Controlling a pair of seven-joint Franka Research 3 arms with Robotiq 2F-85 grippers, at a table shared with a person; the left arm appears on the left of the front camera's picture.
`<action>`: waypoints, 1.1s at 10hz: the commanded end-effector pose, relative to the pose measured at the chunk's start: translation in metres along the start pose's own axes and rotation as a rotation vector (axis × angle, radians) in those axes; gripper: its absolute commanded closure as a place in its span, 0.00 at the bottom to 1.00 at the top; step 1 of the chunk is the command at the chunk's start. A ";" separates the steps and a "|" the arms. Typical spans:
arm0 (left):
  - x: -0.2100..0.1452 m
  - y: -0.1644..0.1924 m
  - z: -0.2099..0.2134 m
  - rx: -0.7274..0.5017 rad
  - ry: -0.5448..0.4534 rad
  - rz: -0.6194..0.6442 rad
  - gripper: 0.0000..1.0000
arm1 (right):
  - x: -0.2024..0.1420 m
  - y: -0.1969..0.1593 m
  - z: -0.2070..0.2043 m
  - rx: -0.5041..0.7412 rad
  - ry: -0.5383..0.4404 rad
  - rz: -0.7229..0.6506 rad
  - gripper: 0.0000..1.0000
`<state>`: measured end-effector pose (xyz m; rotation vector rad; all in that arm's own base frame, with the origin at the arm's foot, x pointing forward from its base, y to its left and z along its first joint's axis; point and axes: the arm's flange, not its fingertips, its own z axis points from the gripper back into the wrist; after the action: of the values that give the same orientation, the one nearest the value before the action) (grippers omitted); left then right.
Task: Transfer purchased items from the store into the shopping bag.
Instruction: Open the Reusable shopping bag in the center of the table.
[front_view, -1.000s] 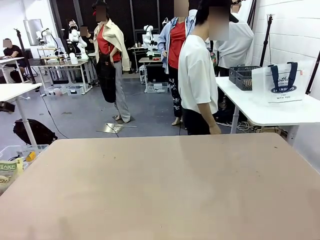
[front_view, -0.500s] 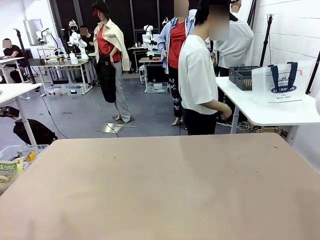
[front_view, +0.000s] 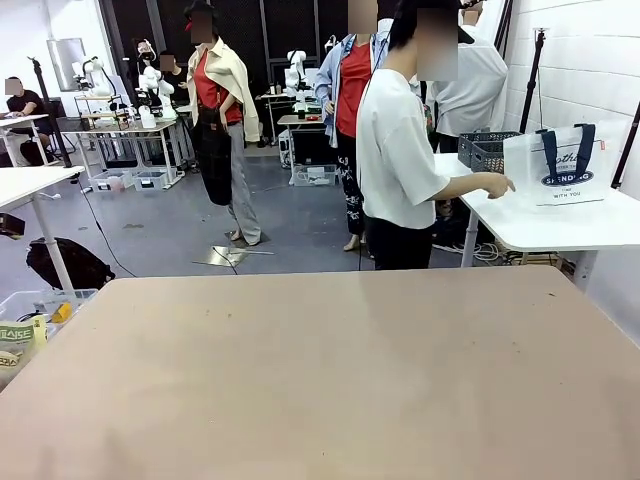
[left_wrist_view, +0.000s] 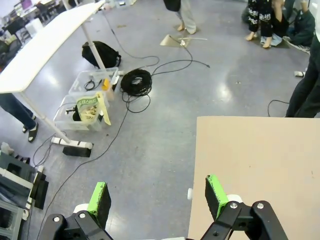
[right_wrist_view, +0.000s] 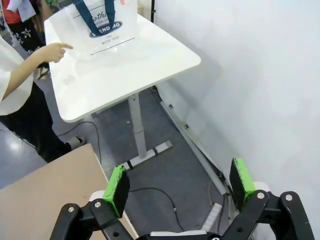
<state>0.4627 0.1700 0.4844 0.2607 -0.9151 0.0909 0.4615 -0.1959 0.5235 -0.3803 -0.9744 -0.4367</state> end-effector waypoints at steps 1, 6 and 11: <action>0.002 -0.002 0.000 -0.001 -0.004 0.000 0.00 | 0.000 -0.003 0.004 0.016 -0.010 0.008 0.00; 0.002 -0.002 0.000 -0.001 -0.004 0.000 0.00 | 0.000 -0.003 0.004 0.016 -0.010 0.008 0.00; 0.002 -0.002 0.000 -0.001 -0.004 0.000 0.00 | 0.000 -0.003 0.004 0.016 -0.010 0.008 0.00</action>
<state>0.4629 0.1696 0.4843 0.2584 -0.9155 0.0902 0.4614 -0.1952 0.5243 -0.3780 -0.9766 -0.4361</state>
